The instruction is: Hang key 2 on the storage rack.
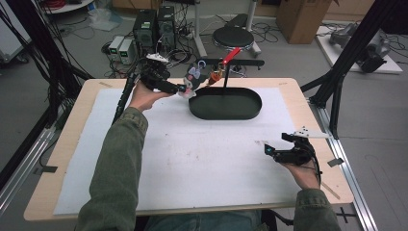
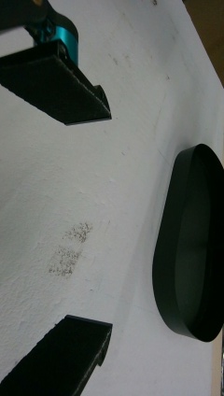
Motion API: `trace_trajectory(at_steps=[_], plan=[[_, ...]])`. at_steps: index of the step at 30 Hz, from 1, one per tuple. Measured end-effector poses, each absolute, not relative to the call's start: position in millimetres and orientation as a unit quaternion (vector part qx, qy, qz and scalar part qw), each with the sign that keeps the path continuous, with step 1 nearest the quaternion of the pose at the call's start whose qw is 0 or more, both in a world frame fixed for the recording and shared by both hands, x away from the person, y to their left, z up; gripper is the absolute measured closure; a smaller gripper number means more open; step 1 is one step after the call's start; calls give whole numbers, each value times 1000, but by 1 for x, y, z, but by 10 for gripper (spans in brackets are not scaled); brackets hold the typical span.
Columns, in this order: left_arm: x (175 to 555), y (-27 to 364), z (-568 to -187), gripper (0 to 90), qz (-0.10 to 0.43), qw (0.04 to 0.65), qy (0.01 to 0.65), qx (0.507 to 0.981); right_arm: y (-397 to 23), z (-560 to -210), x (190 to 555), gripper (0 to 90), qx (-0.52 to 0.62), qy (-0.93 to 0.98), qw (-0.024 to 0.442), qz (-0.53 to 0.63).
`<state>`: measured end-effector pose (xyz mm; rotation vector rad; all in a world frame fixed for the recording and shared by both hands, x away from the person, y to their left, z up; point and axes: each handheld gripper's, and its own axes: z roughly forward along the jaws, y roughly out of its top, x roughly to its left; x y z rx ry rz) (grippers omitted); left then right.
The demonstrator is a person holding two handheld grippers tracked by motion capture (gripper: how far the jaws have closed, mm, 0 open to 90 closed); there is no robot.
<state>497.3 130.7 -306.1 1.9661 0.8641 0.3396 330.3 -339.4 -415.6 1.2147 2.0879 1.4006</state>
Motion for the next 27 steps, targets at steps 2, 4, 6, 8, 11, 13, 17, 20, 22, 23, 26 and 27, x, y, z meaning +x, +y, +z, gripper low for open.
trace_trajectory(at_steps=[2, 4, 6, 8, 11, 13, 17, 20, 22, 23, 26, 27], plan=[[494, 133, -307, 17, 136, 469, 351, 799, -339, -415, 330, 5, 431, 736, 168, 494], [491, 136, -308, 17, 135, 471, 350, 798, -338, -415, 330, 5, 429, 738, 169, 494], [488, 139, -309, 17, 136, 470, 350, 799, -338, -415, 330, 5, 427, 738, 170, 494], [484, 142, -311, 17, 133, 471, 348, 799, -338, -416, 330, 5, 428, 738, 168, 493], [479, 147, -315, 17, 133, 469, 347, 801, -337, -416, 330, 5, 427, 738, 169, 495], [476, 152, -318, 17, 134, 467, 350, 801, -337, -416, 331, 5, 427, 737, 169, 495], [470, 162, -321, 17, 137, 467, 355, 798, -337, -415, 331, 5, 427, 737, 170, 496], [466, 167, -323, 17, 138, 460, 360, 800, -336, -415, 331, 5, 426, 736, 171, 497], [462, 170, -323, 17, 141, 461, 358, 800, -336, -415, 332, 5, 422, 738, 174, 497], [461, 172, -322, 17, 141, 465, 358, 797, -336, -415, 332, 5, 422, 738, 173, 497], [455, 176, -322, 17, 145, 467, 358, 795, -335, -415, 332, 5, 421, 738, 175, 498], [454, 177, -322, 17, 143, 467, 360, 795, -335, -415, 332, 5, 421, 738, 173, 497]])
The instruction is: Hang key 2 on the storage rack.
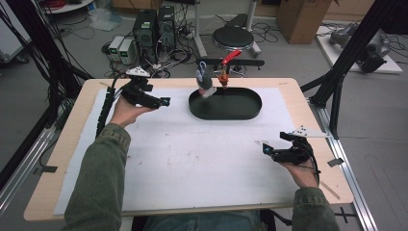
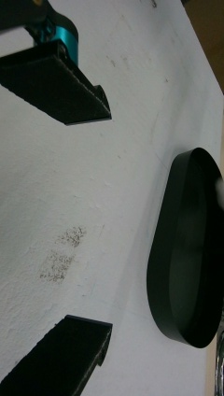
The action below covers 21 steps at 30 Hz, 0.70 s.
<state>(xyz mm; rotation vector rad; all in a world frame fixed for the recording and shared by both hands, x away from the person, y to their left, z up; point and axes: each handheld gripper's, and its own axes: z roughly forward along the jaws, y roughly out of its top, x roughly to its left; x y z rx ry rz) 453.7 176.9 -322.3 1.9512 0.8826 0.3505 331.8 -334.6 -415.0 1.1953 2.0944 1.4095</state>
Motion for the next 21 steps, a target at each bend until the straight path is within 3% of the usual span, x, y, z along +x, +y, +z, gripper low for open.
trace_trajectory(at_steps=[21], plan=[[412, 236, -347, 17, 172, 465, 392, 775, -332, -414, 332, 5, 421, 738, 176, 497]])
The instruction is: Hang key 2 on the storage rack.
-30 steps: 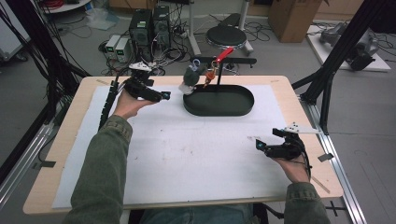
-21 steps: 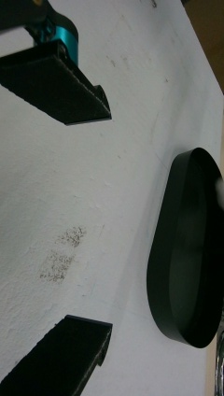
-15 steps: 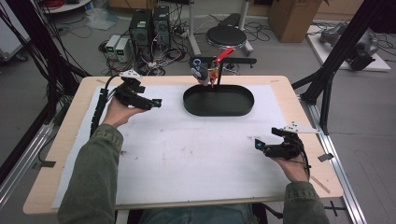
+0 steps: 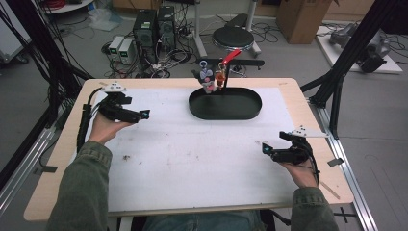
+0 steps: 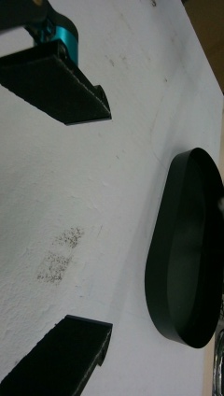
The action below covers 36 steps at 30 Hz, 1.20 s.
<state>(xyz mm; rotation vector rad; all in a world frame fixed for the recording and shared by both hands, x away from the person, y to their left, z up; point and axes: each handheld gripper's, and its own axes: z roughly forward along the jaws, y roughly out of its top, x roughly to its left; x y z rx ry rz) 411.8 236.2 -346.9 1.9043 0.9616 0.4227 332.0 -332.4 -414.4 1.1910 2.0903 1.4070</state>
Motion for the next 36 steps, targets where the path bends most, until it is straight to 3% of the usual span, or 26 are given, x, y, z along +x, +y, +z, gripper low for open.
trace_trajectory(at_steps=[18, 36], plan=[[363, 271, -373, 17, 217, 420, 385, 793, -334, -415, 333, 5, 423, 738, 179, 495], [321, 297, -394, 17, 232, 435, 431, 756, -333, -415, 331, 5, 425, 740, 177, 491]])
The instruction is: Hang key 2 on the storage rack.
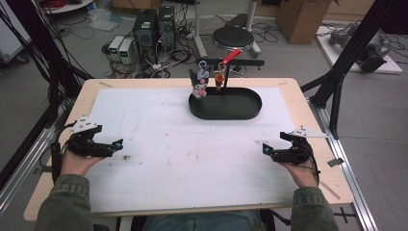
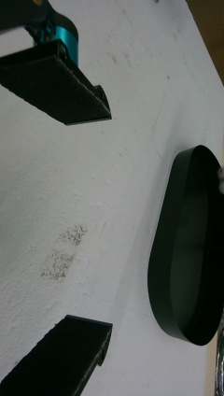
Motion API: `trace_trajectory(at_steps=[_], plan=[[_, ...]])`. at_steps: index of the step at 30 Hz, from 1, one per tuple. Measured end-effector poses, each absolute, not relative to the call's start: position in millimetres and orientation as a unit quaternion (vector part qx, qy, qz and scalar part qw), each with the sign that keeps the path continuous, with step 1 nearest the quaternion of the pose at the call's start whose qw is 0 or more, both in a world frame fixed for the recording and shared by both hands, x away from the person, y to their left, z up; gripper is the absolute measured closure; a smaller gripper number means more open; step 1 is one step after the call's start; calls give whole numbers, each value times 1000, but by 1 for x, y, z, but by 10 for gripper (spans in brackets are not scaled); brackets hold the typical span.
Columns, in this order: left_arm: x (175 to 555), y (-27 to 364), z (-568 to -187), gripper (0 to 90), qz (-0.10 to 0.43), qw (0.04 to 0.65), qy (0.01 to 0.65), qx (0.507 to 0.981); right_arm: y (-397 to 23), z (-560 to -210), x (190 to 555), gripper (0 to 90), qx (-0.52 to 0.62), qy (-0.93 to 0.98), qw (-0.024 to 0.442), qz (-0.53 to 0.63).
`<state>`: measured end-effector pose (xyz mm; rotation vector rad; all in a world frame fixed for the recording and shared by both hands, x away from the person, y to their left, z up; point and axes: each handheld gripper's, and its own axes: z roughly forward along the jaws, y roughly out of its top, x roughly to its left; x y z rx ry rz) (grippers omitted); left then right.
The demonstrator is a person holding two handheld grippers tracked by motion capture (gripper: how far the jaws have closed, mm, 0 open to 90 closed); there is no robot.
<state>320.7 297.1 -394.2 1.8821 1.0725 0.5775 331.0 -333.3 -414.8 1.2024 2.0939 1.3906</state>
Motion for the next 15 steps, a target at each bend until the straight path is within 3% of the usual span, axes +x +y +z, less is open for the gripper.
trace_trajectory(at_steps=[15], plan=[[289, 319, -414, 17, 239, 440, 462, 732, -331, -417, 333, 5, 425, 744, 173, 487]])
